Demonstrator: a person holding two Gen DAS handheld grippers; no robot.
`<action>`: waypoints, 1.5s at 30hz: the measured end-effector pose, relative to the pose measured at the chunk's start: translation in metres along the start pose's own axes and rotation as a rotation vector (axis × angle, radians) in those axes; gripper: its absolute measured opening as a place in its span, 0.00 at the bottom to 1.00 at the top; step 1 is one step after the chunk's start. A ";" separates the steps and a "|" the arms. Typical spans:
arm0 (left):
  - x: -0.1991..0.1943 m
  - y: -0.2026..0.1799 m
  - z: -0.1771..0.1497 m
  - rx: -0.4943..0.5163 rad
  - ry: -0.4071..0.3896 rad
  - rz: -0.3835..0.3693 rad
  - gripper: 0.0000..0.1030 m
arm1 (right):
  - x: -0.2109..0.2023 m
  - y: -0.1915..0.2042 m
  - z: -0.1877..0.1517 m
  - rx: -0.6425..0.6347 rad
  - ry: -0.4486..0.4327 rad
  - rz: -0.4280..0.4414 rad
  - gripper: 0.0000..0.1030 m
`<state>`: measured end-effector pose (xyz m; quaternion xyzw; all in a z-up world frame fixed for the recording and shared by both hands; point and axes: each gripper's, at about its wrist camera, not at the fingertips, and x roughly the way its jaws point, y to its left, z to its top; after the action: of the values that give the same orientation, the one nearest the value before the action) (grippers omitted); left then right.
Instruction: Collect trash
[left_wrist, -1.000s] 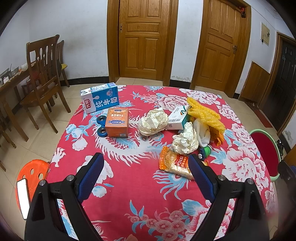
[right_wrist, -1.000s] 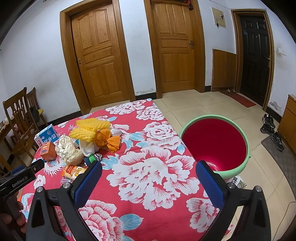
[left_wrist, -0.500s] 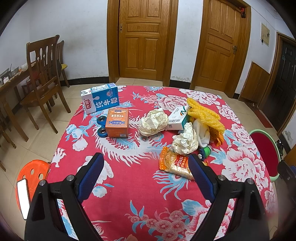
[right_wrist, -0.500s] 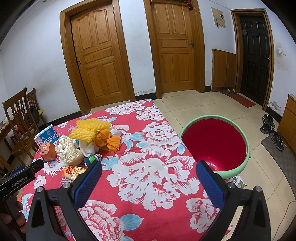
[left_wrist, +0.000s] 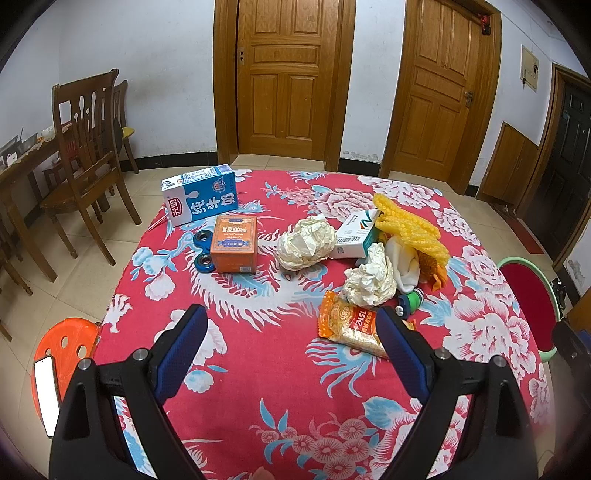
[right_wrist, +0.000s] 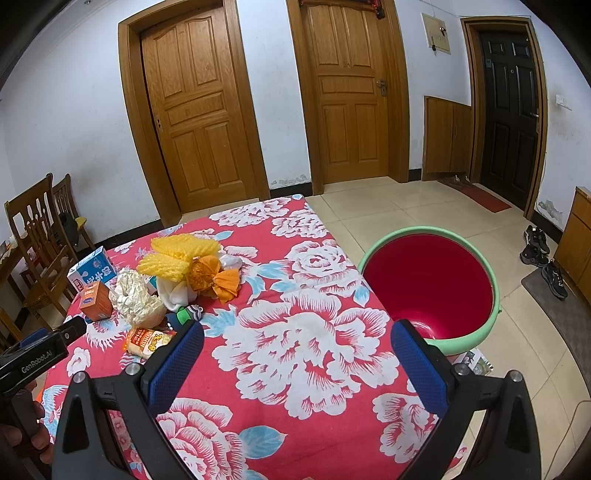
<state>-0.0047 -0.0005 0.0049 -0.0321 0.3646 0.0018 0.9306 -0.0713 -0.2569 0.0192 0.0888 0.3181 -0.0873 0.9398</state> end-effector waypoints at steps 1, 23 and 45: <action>0.000 0.000 0.000 0.000 0.001 0.000 0.89 | 0.000 0.000 0.000 0.000 0.000 0.001 1.00; 0.019 0.016 0.017 -0.005 0.025 0.038 0.89 | 0.021 0.010 0.012 -0.020 0.011 0.054 1.00; 0.070 0.059 0.048 -0.046 0.075 0.076 0.89 | 0.085 0.089 0.045 -0.135 0.068 0.211 1.00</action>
<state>0.0775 0.0596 -0.0111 -0.0396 0.3998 0.0445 0.9147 0.0408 -0.1894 0.0123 0.0611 0.3437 0.0370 0.9364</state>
